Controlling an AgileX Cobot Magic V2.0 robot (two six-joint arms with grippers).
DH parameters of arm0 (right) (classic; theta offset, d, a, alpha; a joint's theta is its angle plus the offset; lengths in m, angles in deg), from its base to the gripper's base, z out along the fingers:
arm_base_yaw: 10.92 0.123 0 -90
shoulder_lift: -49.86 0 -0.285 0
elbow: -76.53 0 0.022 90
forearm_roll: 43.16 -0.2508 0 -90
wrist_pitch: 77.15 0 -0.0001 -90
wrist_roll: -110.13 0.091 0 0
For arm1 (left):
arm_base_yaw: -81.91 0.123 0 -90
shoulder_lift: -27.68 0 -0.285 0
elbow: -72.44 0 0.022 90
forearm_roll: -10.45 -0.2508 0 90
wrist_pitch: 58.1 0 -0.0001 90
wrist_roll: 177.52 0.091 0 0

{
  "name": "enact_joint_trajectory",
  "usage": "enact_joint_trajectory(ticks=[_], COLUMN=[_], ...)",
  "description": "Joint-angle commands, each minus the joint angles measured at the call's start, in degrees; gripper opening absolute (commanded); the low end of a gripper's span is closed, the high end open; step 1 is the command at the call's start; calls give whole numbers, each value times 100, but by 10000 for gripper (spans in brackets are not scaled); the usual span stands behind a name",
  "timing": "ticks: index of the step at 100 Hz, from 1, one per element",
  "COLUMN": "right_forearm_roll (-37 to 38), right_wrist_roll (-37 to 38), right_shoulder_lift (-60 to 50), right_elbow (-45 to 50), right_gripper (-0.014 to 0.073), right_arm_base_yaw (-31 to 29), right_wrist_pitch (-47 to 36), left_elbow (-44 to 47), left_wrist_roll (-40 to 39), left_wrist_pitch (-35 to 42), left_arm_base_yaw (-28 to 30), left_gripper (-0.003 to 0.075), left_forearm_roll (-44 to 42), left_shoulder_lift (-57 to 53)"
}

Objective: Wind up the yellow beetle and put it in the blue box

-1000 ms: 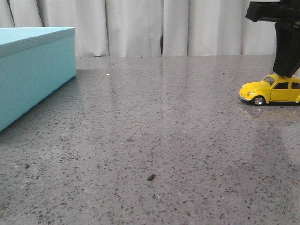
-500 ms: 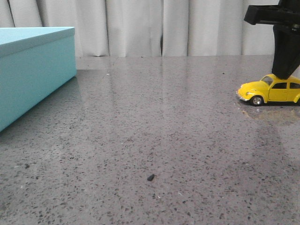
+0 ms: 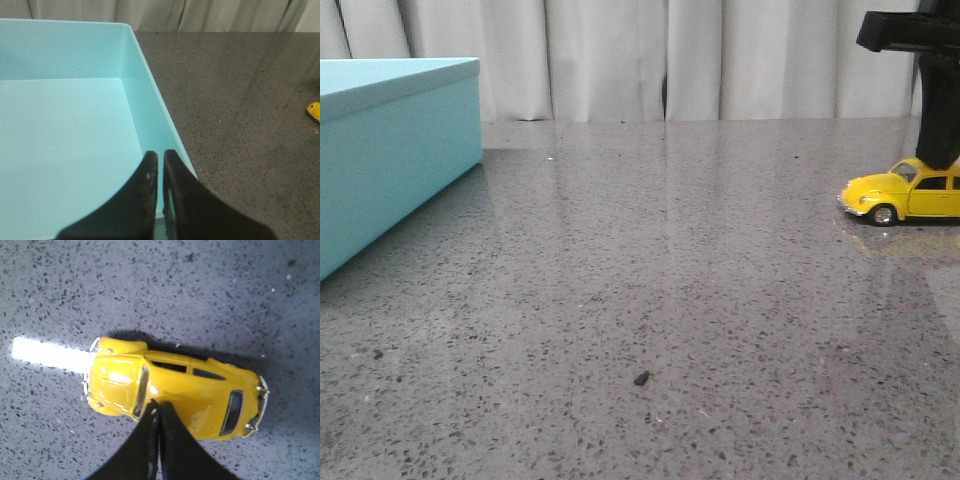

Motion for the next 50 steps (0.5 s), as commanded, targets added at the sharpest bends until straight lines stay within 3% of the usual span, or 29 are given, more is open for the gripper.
enact_joint_trajectory(ticks=[1,25,50], right_forearm_roll=[310,848,848], right_wrist_roll=[-10,92,92], right_shoulder_lift=[-77,-77,-77], right_elbow=[-98,-98,-98], right_gripper=[-49,-49,-49], right_arm_base_yaw=[-115,-580,-954], right_wrist_pitch=[51,326,328], left_elbow=[-213,-213,-213], left_wrist_roll=[1,1,1], left_wrist_pitch=[351,351,351], left_arm_base_yaw=[-54,-54,-54], left_gripper=[-19,-19,-19], left_forearm_roll=[161,161,161], left_shoulder_lift=[70,70,70])
